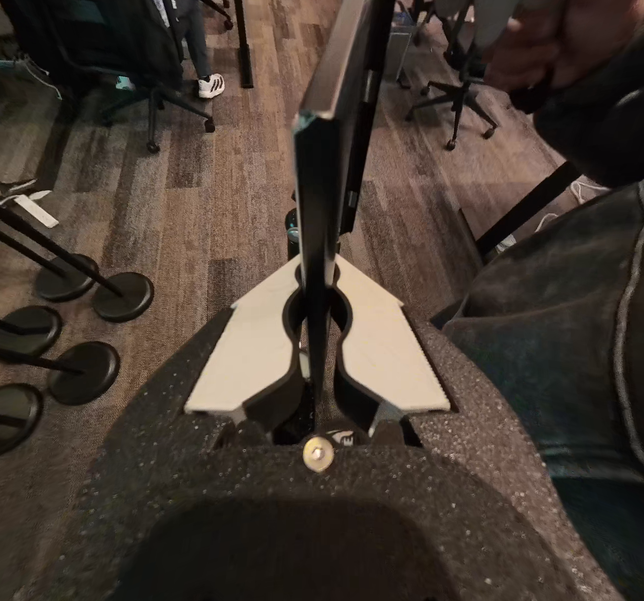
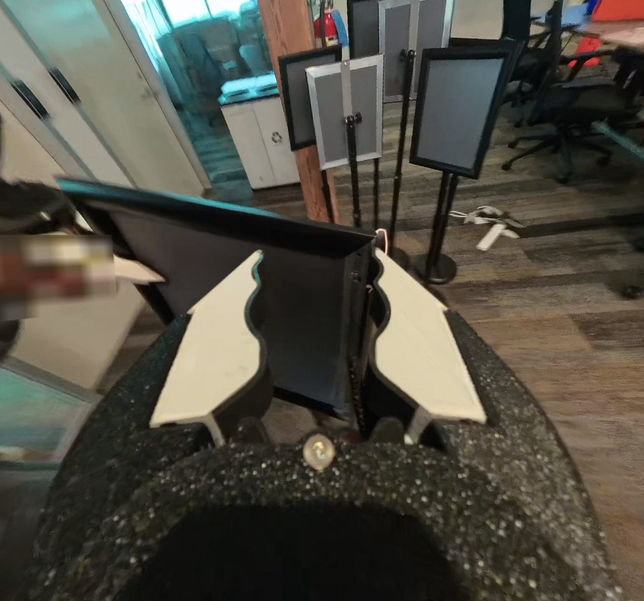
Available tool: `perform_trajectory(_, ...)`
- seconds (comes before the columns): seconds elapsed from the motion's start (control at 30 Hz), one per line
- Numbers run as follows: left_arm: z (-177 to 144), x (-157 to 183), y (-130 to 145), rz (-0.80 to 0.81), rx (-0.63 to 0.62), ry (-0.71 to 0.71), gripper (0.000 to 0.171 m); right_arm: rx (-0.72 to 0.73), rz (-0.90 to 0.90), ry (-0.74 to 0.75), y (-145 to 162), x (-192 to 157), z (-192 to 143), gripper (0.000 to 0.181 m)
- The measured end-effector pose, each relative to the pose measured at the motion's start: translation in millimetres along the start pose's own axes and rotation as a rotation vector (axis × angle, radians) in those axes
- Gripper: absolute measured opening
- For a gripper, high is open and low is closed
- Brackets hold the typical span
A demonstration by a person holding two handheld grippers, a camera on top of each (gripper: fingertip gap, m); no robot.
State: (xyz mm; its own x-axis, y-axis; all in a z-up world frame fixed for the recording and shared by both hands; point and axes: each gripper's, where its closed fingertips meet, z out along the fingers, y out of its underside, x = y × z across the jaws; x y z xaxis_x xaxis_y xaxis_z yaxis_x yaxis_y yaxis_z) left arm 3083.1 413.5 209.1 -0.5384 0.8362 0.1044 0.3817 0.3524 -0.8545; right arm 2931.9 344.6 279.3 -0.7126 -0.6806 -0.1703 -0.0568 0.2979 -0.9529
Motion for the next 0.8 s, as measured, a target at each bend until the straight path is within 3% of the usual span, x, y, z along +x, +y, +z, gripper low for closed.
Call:
perform_trajectory(0.17, -1.4, 0.0, 2.0, 0.017, -0.003, 0.034, 0.005, 0.109, 0.355, -0.212, -16.5, 4.1, 2.9, 0.050)
perform_trajectory(0.27, -2.9, -4.5, 2.0, 0.006, 0.003, 0.033, 0.005, 0.126, 0.372, -0.191, -16.4, 7.9, 7.5, 0.040)
perform_trajectory(0.37, -2.0, -3.4, 1.8, 0.011, -0.011, 0.039, 0.005, 0.137, 0.327, -0.089, -14.8, 1.5, 4.4, 0.055)
perform_trajectory(0.5, -0.2, -0.3, 0.5, -0.004, 0.004, 0.043, 0.006, 0.146, 0.376, -0.015, -5.8, -9.3, 3.0, 0.058)
perform_trajectory(0.63, -1.0, 1.2, 1.0, 0.014, -0.001, 0.047, 0.005, 0.175, 0.466, -0.048, -6.8, -9.9, 14.1, 0.062)
perform_trajectory(0.8, -1.3, 0.1, 1.2, 0.038, -0.008, 0.077, 0.004, 0.372, 0.572, -0.145, -18.6, -7.4, 10.2, 0.061)
